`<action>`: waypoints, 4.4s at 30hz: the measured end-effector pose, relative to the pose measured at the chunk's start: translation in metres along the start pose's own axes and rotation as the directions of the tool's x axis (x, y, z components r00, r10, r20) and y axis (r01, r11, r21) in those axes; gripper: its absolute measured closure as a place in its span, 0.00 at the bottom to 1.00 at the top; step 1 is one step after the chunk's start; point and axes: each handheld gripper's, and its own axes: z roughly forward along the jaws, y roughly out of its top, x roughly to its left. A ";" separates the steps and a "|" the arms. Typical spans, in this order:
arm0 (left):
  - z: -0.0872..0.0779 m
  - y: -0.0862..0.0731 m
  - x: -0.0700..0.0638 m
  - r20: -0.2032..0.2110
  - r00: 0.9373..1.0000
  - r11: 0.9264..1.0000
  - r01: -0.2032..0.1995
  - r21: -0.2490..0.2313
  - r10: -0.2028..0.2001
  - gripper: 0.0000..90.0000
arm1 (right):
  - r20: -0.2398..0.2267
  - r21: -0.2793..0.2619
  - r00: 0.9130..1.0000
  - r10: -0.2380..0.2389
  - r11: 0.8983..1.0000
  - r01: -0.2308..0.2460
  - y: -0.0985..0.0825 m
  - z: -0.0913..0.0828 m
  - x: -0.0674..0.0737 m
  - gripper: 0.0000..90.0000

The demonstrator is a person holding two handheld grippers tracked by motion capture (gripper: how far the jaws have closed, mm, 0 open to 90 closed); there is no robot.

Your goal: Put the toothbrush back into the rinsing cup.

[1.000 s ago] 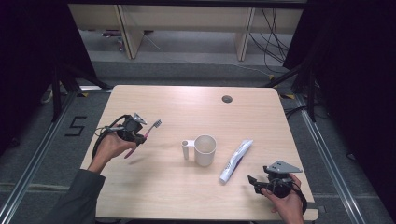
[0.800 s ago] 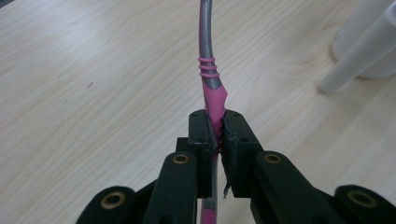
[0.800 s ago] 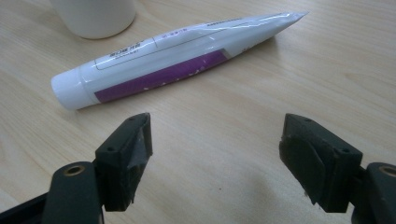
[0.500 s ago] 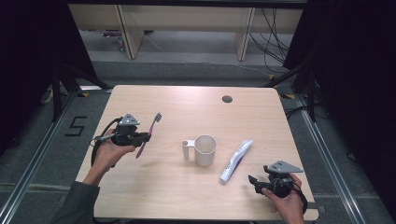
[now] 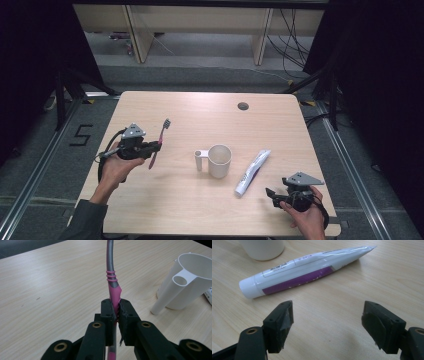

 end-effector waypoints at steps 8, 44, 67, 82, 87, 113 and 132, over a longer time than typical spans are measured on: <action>0.006 -0.003 -0.003 -0.013 1.000 0.998 0.015 -0.057 -0.015 0.91 | 0.001 0.014 1.000 0.031 0.999 -0.031 0.000 -0.001 0.003 0.29; 0.000 0.030 -0.054 0.095 0.995 0.938 0.013 -0.347 0.021 0.91 | 0.009 0.004 0.999 0.038 0.999 -0.038 -0.001 -0.002 0.003 0.29; 0.034 0.052 -0.082 0.144 0.989 0.912 0.038 -0.407 0.023 0.91 | 0.012 0.013 1.000 0.029 0.999 -0.029 0.000 -0.002 0.002 0.29; 0.049 0.048 -0.088 0.146 0.988 0.919 0.014 -0.394 0.047 0.91 | 0.008 0.013 0.999 0.038 0.999 -0.038 -0.001 -0.003 0.002 0.29; 0.053 0.042 -0.086 0.147 0.988 0.924 0.017 -0.382 0.042 0.91 | 0.008 0.013 0.999 0.037 0.999 -0.037 -0.001 -0.003 0.002 0.29; 0.066 0.010 -0.082 0.144 0.988 0.949 -0.001 -0.314 0.048 0.91 | 0.011 0.011 0.999 0.040 0.999 -0.040 -0.001 -0.002 0.003 0.29; 0.060 0.004 -0.081 0.135 0.990 0.954 0.015 -0.299 0.027 0.60 | 0.011 0.007 1.000 0.022 1.000 -0.022 -0.001 -0.002 0.001 0.29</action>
